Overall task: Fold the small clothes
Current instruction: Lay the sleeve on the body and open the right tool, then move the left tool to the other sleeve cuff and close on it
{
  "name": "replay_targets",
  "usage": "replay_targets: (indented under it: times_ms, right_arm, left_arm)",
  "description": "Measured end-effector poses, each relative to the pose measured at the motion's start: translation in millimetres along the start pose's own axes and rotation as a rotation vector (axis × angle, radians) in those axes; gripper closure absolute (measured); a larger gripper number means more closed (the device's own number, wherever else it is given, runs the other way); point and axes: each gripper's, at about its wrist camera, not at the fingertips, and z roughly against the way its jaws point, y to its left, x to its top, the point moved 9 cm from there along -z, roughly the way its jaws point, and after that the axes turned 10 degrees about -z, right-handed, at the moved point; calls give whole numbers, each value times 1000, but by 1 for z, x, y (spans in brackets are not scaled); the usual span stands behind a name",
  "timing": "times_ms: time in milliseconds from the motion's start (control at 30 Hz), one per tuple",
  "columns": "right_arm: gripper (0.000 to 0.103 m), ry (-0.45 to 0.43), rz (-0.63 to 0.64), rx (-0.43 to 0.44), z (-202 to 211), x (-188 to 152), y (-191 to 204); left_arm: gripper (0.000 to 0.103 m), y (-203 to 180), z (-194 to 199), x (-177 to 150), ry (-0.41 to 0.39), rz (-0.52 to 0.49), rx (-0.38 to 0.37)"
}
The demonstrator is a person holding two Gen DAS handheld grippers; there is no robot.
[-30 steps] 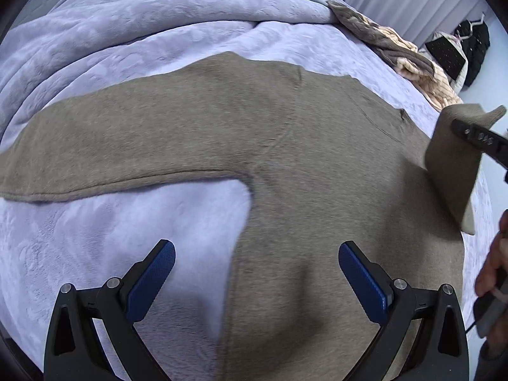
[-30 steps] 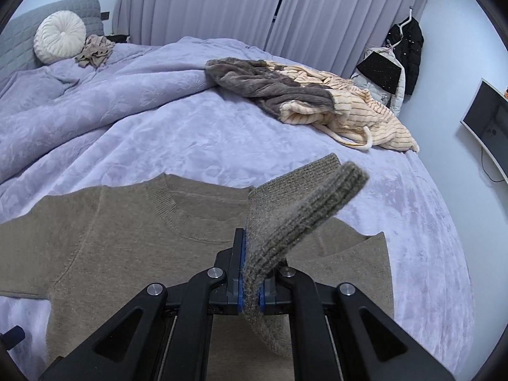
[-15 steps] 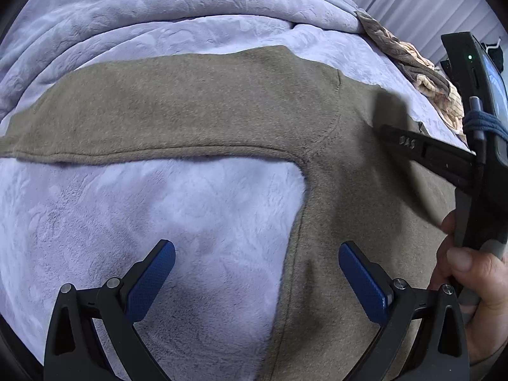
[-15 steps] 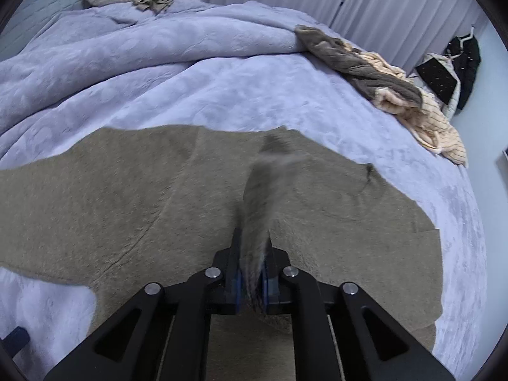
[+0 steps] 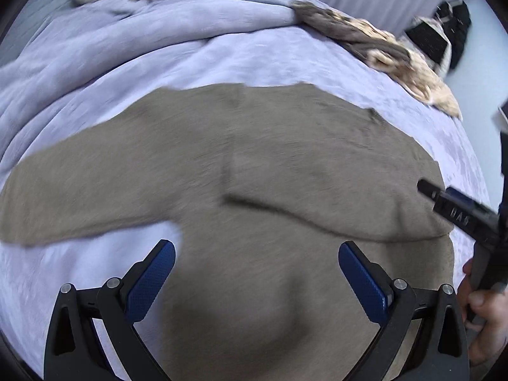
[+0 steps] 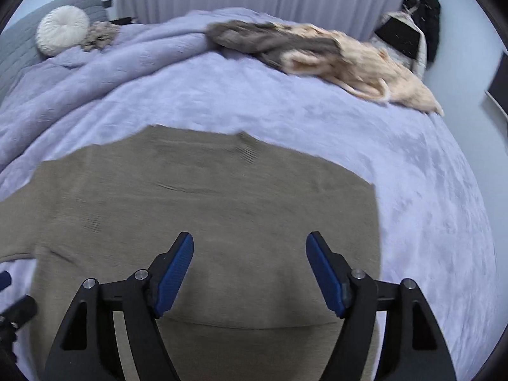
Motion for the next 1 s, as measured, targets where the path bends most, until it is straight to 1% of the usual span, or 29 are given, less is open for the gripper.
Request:
replay_targets:
  times_ms: [67,133,167,233,267,300,333,400,467,500,533,567,600,667,700,767,833,900,1000]
  right_arm:
    - [26,41,-57,-13,-19,-8,-33]
    - [27,73,-77,-20,-33,-18,-50]
    - [27,90,-78,-24,-40,-24,-56]
    - [27,92,-69,-2,-46,-36,-58]
    - [27,81,-60,-6,-43,-40,-59]
    - [27,69,-58,-27,-35,-42,-60]
    - [26,32,-60,-38,-21,-43,-58]
    - [25,-49,-35,24,8,-52,-42]
    - [24,-54,-25,68,21,-72,-23]
    - [24,-36,-20,93,21,-83,-13]
    - [24,-3,0,128,18,-98,1]
    - [22,22,28,135,11,-110,11]
    - [22,18,64,97,5,-119,17]
    - [19,-62,136,12,2,-125,23]
    - [19,-73,149,-6,1,-126,25]
    - [17,-70,139,-10,0,-125,22]
    - [17,-66,124,7,-1,-124,20]
    - [17,-64,112,21,-2,-123,18]
    - [17,-69,117,10,-1,-122,18]
  left_arm:
    - [0,-18,-19,13,18,-42,7]
    - [0,-25,-45,21,56,-58,44]
    - [0,-25,-56,21,74,-61,59]
    - [0,-19,-84,9,152,-61,77]
    - [0,-18,-84,8,143,-56,68]
    - [0,-17,-74,7,119,-52,72]
    - [0,-14,-64,5,105,-43,77]
    - [0,-6,-42,-2,61,-6,65]
    - [0,14,-22,-17,31,80,30]
    - [0,34,-11,-28,16,154,6]
    - [0,54,-3,-37,4,223,-4]
    - [0,78,5,-48,-5,290,0]
    - [0,104,13,-58,-20,354,13]
    - [0,161,31,-77,-60,484,42]
    - [0,187,38,-88,-77,549,49]
    - [0,235,49,-105,-99,654,80]
    - [0,285,56,-121,-121,745,118]
    - [0,312,55,-123,-136,797,99]
    - [0,341,52,-115,-203,845,38]
